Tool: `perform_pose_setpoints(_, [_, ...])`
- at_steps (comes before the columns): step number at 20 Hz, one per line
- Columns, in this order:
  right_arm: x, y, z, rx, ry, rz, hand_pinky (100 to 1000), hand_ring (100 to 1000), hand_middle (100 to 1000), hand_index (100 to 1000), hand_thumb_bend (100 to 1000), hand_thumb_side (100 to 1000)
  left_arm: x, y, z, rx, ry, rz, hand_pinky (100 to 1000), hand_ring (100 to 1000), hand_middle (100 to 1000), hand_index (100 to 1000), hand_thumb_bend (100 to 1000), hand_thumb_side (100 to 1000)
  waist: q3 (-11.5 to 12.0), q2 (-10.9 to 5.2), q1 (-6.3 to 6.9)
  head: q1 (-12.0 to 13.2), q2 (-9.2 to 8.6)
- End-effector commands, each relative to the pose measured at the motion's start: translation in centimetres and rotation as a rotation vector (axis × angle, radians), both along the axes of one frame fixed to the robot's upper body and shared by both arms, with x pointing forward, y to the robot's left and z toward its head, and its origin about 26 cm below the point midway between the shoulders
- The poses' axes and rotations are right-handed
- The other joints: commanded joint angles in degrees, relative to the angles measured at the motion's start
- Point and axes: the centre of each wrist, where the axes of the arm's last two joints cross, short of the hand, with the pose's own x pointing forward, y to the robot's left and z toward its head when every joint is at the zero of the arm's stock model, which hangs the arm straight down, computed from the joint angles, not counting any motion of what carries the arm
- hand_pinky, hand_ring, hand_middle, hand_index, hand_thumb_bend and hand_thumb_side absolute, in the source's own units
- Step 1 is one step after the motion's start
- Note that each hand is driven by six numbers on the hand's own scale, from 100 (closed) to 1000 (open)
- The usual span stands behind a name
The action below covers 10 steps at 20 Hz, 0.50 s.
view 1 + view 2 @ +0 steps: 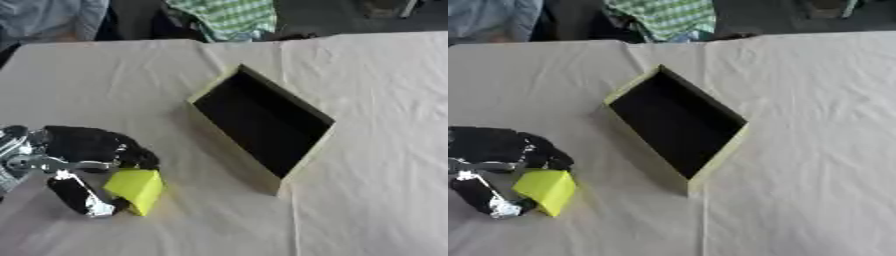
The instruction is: Pick up objects on the table and place them in the box.
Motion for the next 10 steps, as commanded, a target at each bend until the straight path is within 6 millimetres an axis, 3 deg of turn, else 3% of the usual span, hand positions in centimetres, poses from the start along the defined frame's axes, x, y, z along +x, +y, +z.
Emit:
perform_pose_setpoints(1, [-0.4,-0.2,0.9,-0.009,-0.037,-0.019,784,604,608,846,100,719,-0.1,0.4,0.1,0.304,0.112,-0.241,857,548,817,874,100,469,0.00,0.12,0.20,-0.04,-0.44])
perform_pose_setpoints(4, [-0.4,-0.1,0.8,-0.009,-0.036,-0.026,785,604,608,845,100,718,-0.2,0.3,0.7,0.285,0.101,-0.241,800,507,710,874,100,384,0.08,0.08,0.22,-0.15,-0.43])
perform_pose_setpoints(10, [-0.4,-0.2,0.7,-0.010,-0.033,-0.031,786,603,607,845,100,719,-1.3,0.0,3.9,0.259,-0.028,-0.209,640,435,543,823,100,298,0.45,-0.20,0.31,-0.56,-0.39])
